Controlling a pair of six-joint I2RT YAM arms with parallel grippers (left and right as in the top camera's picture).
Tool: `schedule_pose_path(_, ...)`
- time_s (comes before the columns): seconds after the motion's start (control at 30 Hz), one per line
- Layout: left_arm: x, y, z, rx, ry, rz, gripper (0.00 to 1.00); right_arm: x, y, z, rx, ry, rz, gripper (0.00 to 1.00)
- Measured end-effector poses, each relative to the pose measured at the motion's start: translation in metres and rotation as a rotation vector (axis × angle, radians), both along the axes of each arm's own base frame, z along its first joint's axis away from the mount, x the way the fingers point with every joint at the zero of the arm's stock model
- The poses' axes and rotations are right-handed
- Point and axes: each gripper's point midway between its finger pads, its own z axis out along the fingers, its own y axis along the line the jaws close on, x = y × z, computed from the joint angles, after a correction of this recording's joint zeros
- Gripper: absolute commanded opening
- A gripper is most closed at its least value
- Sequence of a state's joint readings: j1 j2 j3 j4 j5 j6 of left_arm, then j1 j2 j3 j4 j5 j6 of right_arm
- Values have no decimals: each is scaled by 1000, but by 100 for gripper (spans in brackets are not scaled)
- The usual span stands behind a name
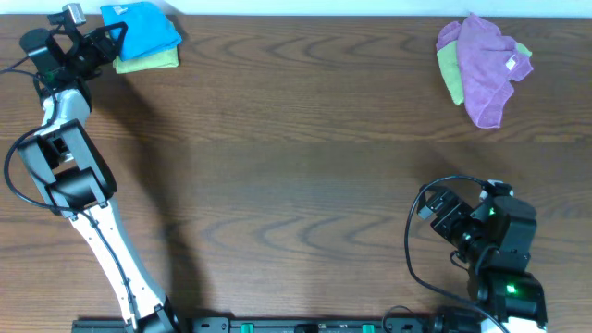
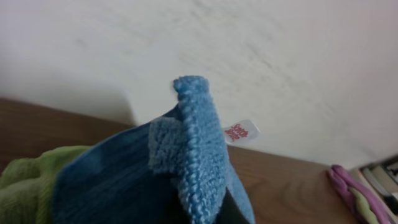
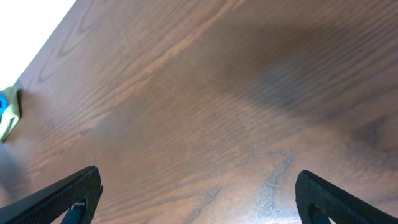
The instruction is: Fold the cloth
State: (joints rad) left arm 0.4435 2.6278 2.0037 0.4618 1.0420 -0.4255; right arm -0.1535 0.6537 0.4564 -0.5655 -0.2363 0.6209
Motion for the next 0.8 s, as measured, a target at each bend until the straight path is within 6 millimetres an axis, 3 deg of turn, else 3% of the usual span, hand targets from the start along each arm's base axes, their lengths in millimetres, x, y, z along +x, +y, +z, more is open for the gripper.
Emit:
schedule_pose_path(0.03, 0, 1, -2, 0, 8, 6, 80, 1, 0, 1, 0, -3, 0, 99)
schedule_pose_path(0.07, 1, 2, -4, -5, 19, 18, 95, 1, 0, 1, -1, -5, 0, 99)
schedule_pose_path(0.43, 6, 29, -26, -17, 130, 180, 95, 1, 0, 1, 18, -4, -17, 99)
schedule_pose_path(0.67, -4, 75, -28, -39, 152, 287, 95, 1, 2, 2, 31, -4, -10, 99)
schedule_pose_path(0.8, -9, 100, -15, -47, 130, 318, 95, 1, 3, 2, 34, -5, -7, 99)
